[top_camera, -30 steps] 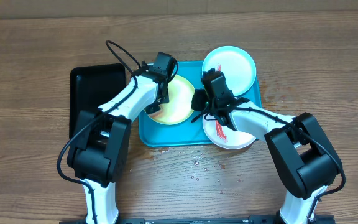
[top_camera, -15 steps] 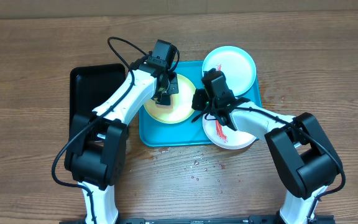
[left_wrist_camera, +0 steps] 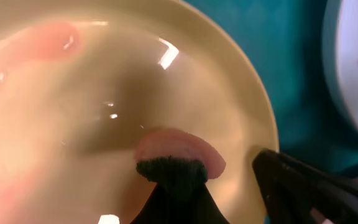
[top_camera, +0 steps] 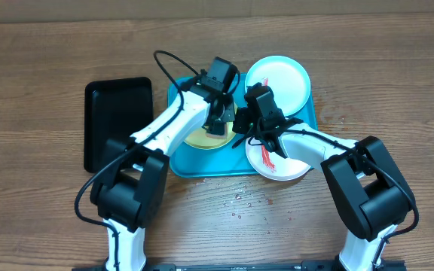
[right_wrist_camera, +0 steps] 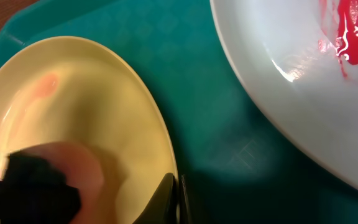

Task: Clean dirty plates on tray and stack at the side
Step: 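Scrub the yellow plate with the sponge while the right gripper holds it, then return the sponge to the black tray with the left gripper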

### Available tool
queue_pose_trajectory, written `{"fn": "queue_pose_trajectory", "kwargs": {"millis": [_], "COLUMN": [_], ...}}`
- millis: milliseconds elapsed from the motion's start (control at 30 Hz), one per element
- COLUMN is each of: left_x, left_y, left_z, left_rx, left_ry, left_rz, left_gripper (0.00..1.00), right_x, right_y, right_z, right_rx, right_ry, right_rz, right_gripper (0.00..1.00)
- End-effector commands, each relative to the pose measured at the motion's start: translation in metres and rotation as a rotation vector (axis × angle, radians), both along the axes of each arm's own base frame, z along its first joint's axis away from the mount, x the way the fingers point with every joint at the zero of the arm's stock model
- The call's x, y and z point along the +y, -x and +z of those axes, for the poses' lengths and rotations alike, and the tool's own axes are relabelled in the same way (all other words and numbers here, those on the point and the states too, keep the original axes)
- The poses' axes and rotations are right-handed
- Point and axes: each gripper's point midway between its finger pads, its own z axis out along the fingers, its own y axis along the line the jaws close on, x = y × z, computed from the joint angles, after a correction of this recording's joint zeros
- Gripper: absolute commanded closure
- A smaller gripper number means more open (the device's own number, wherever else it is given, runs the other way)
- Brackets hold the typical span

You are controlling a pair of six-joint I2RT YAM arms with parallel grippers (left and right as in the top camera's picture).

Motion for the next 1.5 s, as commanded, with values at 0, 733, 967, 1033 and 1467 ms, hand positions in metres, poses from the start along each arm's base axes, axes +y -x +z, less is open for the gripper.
{"fn": "queue_pose_trajectory", "kwargs": {"millis": [0, 733, 967, 1033, 1467], "left_x": [0.011, 0.086, 0.119, 0.125, 0.121], "left_y": [0.001, 0.005, -0.004, -0.005, -0.041], "left_z": [-0.014, -0.042, -0.039, -0.039, 0.029], "left_rx": [0.027, 0.030, 0.017, 0.017, -0.136], "left_ry": [-0.035, -0.282, -0.350, -0.358, -0.287], "left_rz": [0.050, 0.134, 0.160, 0.162, 0.207], "left_gripper": [0.96, 0.96, 0.96, 0.96, 0.96], "right_x": [-0.005, -0.005, -0.005, -0.005, -0.006], "right_y": [-0.005, -0.005, -0.005, -0.005, -0.004], "right_z": [-0.001, -0.002, -0.002, -0.002, -0.003], "right_rx": [-0.005, -0.003, -0.002, -0.002, 0.005], "right_ry": [0.012, 0.014, 0.014, 0.014, 0.018], "right_rz": [-0.023, -0.023, -0.023, -0.023, -0.023], "right_gripper": [0.96, 0.96, 0.96, 0.96, 0.96]}}
